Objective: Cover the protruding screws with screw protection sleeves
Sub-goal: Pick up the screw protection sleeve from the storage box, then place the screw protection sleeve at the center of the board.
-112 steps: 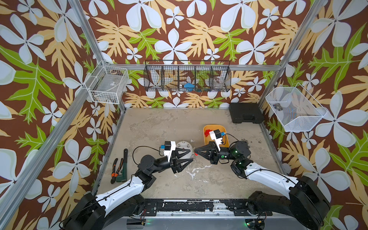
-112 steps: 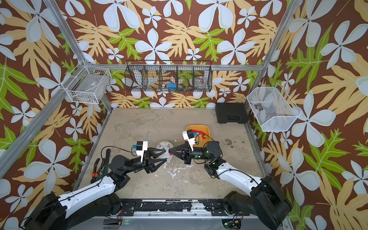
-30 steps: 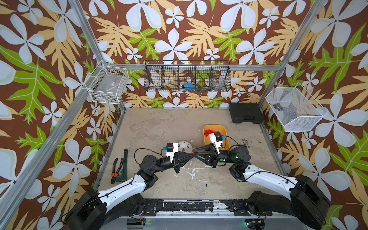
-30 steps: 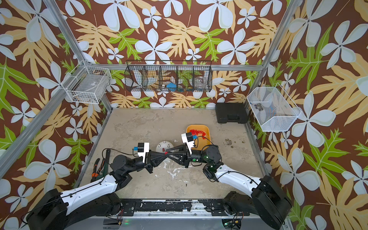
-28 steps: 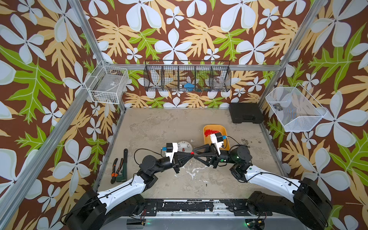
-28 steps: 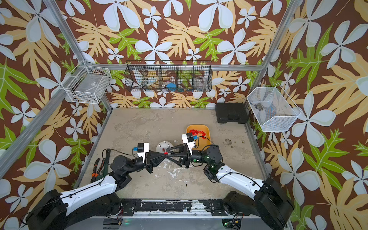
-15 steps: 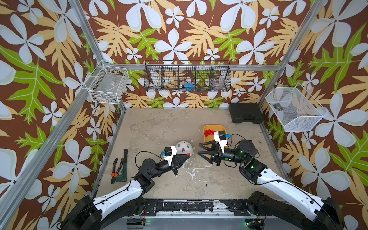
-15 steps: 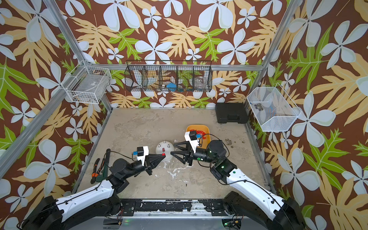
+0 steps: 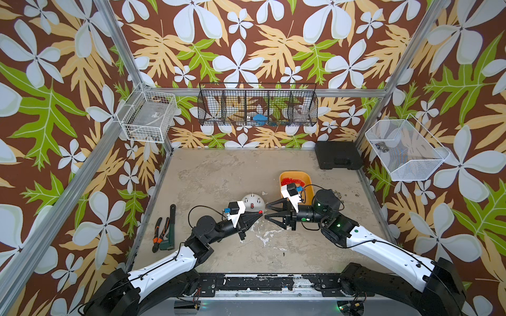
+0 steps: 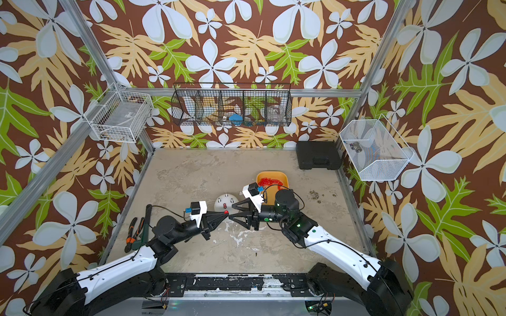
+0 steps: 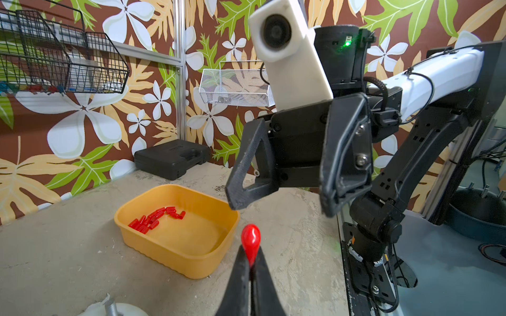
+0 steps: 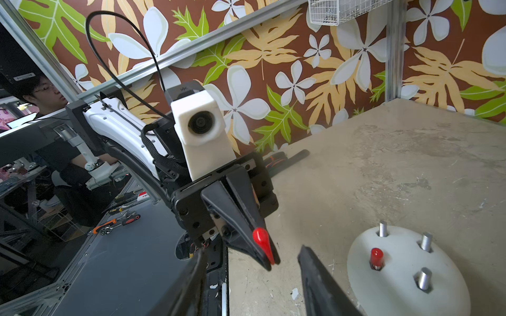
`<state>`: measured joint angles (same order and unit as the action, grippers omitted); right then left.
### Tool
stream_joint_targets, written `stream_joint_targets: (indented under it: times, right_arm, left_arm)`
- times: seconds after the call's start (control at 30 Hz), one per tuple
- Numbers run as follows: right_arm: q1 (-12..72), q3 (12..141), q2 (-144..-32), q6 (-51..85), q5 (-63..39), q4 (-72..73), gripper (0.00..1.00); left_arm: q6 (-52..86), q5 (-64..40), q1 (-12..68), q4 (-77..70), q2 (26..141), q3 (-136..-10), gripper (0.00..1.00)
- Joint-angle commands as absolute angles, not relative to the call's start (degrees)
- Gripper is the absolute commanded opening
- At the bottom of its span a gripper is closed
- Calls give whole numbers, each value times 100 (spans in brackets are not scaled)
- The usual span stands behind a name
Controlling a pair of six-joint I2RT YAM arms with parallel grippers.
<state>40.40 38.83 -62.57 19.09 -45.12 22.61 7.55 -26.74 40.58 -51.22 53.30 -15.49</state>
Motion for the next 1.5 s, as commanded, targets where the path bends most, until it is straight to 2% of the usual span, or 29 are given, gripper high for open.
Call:
stream_joint_targets:
  times: [0.0,0.4,0.53,0.6,0.7,0.93,1.03,1.07,1.1,1.13,1.23,1.37,1.47]
  right_arm:
    - [4060,3885,-6347,1837,-4696,2630,46]
    - [4058,3779,-6616,1890,-5088,3240,14]
    - [4060,3746,-6637,1949,-5139,3326,15]
    - [4061,3742,-6650,1976,-5249,3414,6]
    - [4054,3727,-6664,2055,-5334,3567,0]
    - [4052,3763,-6637,2054,-5361,3494,0]
    - [4035,3741,-6484,2018,-4973,3393,0]
    - [4021,3725,-6365,1960,-4612,3281,2]
    - [3987,3694,-6214,1886,-4147,3127,8]
    - [3961,3637,-6087,1795,-3813,3055,9]
    - [3905,3458,-5704,1574,-2366,2702,4]
    - [3823,3276,-5470,1695,-818,2284,6]
    - [3823,3064,-5384,1604,-230,2242,5]
  left_arm:
    - [692,-2866,4077,-5142,5310,-1591,0]
    - [734,-3026,4113,-5232,5197,-1562,0]
    - [746,-3037,4113,-5254,5125,-1532,0]
    - [756,-3096,4113,-5256,5137,-1545,0]
    - [762,-3189,4116,-5284,5149,-1534,0]
    - [753,-3210,4122,-5309,5110,-1497,0]
    - [1040,-2784,4118,-5083,5093,-1528,0]
    - [1283,-2600,4114,-4784,5098,-1616,0]
    - [1530,-2541,4114,-4500,5091,-1677,0]
    - [1768,-2595,4120,-4438,5068,-1631,0]
    - [2786,-2347,4117,-3877,4734,-1338,0]
    - [3551,-1820,4122,-1486,4080,-1532,0]
    - [3892,-1395,4138,205,3629,-1872,0]
